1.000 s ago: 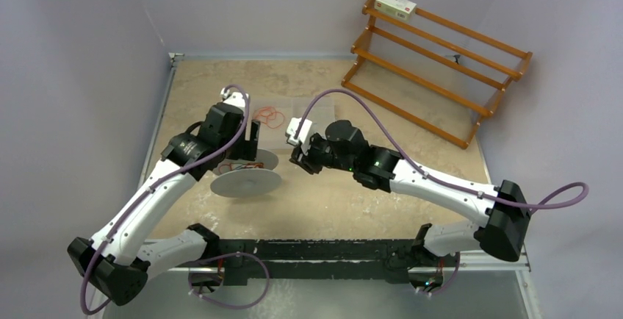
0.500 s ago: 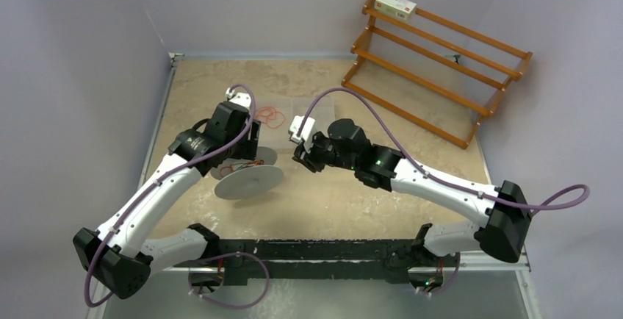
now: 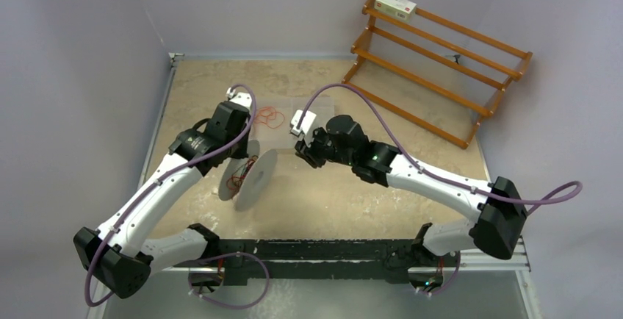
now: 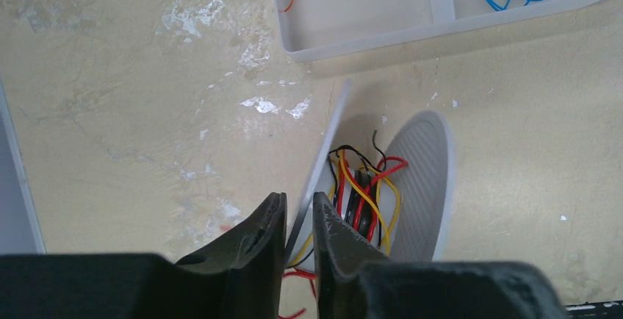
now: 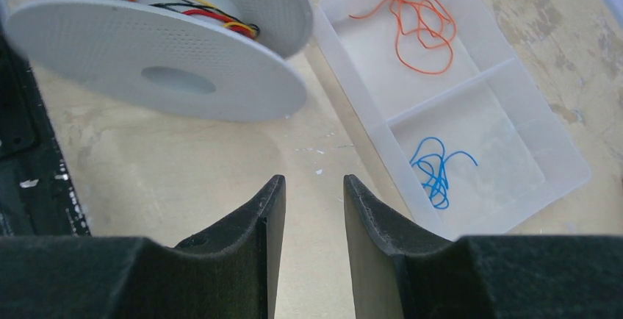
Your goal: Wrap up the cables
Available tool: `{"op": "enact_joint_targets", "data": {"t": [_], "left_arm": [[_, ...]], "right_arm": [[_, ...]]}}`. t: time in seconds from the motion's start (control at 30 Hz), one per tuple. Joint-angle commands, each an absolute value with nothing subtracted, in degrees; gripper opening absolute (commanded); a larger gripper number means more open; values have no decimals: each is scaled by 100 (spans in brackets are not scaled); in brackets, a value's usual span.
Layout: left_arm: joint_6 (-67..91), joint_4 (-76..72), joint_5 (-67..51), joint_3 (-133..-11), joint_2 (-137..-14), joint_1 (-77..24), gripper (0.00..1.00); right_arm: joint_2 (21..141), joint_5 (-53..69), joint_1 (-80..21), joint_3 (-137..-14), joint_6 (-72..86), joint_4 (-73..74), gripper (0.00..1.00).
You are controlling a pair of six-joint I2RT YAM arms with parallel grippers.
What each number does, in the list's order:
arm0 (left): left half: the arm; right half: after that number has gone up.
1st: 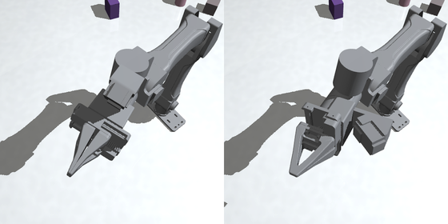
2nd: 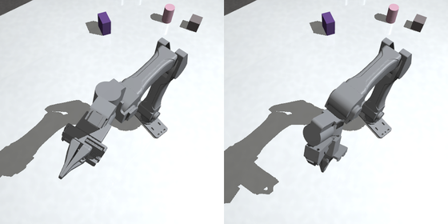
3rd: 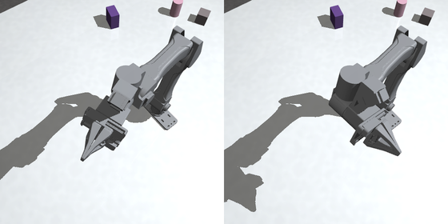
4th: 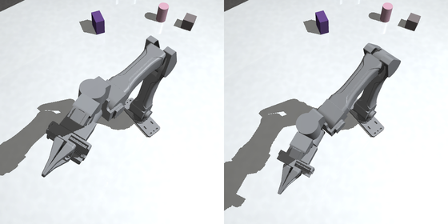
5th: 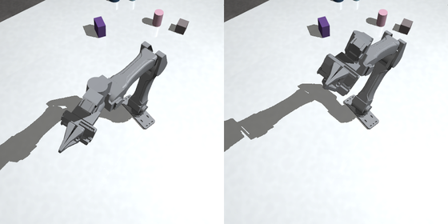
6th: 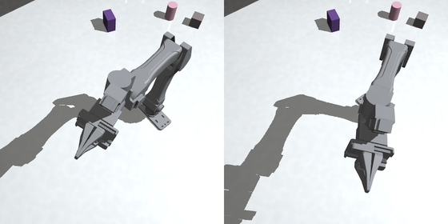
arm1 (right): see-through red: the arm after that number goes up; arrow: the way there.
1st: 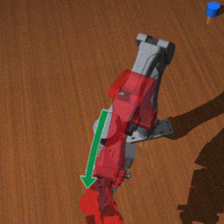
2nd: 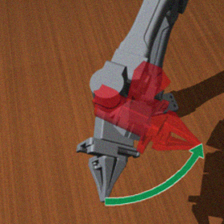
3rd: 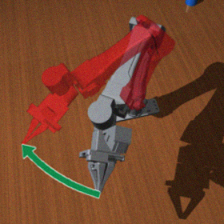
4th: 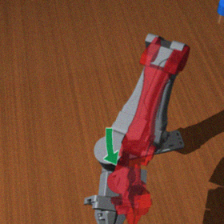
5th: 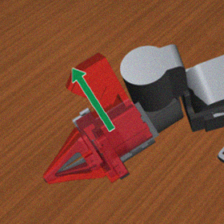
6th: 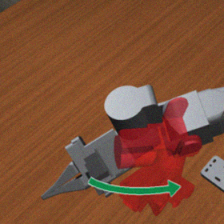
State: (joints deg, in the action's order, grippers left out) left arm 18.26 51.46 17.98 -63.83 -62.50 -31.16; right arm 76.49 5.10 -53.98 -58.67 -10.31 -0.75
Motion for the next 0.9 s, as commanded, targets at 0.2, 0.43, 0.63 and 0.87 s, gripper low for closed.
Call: {"op": "enact_joint_targets", "data": {"t": [0.2,0.43,0.63,0.87], "left_arm": [[1841,5115,1574,-6434,-6365,-3140,0],[2050,5030,1601,-6227,-6352,-3138,0],[2341,4836,1837,-6167,-6131,-3138,0],[2724,4322,2113,-5986,-5743,-3132,0]], "right_arm": [[8106,-867,-5086,-6579,-204,-33,38],[8811,-1253,-4661,-7189,352,209,49],[9677,-1151,-4278,-7899,792,797,49],[10585,-813,-3965,-8548,1041,1391,48]]}}
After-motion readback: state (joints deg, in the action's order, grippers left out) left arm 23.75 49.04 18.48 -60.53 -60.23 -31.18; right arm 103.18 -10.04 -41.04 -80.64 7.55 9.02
